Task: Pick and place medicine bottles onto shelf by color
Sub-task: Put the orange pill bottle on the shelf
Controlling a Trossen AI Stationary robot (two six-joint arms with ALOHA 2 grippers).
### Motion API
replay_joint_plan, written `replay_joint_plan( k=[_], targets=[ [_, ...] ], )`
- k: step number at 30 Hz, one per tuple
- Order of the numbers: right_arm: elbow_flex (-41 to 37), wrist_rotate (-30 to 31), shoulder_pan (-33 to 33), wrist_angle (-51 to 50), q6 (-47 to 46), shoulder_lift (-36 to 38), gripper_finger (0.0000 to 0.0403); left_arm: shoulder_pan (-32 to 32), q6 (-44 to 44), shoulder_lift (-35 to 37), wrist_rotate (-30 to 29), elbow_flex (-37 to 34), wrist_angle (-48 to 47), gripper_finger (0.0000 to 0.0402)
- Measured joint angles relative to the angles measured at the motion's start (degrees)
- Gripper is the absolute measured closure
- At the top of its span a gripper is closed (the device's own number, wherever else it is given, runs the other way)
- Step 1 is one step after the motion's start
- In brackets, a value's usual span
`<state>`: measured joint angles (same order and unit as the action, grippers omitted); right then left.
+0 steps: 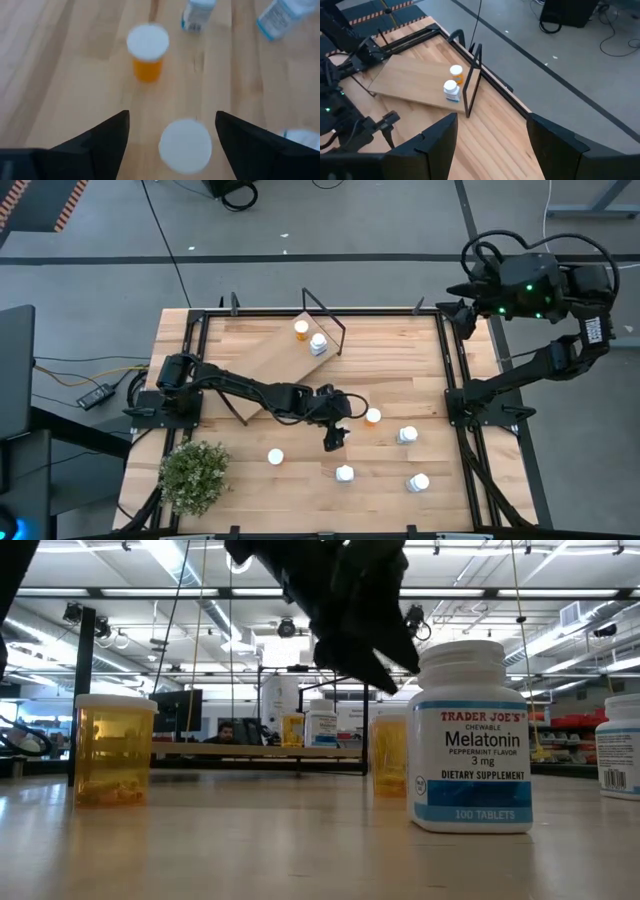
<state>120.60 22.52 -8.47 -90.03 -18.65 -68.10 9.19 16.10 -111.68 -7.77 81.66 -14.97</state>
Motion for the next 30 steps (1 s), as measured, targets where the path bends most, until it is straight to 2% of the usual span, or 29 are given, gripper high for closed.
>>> replay_joint_plan(
  k=[9,12,20,25,30],
  targets=[
    [0.0,0.02,0.0,0.02,0.87,0.2,0.0158,0.06,-1.64,0.05,0.15,-0.84,0.11,0.0046],
    [0.0,0.0,0.0,0.02,0.79,0.22,0.0158,0.38,-2.29,-0.59,1.79,-0.85,-0.24,0.0037],
    [0.0,0.26,0.0,0.02,-0.29,0.14,0.0158,1.41,-6.32,-2.67,3.61,-0.86,-0.32,0.0039],
    [0.0,0.58,0.0,0.02,-0.8,0.11,0.0158,1.07,-6.68,-2.79,2.01,-0.82,-0.9,0.004],
    [0.0,2.57,0.0,0.02,-1.19,-0.06,0.0158,1.1,-10.82,-2.82,1.95,-0.82,-0.79,0.004]
  ],
)
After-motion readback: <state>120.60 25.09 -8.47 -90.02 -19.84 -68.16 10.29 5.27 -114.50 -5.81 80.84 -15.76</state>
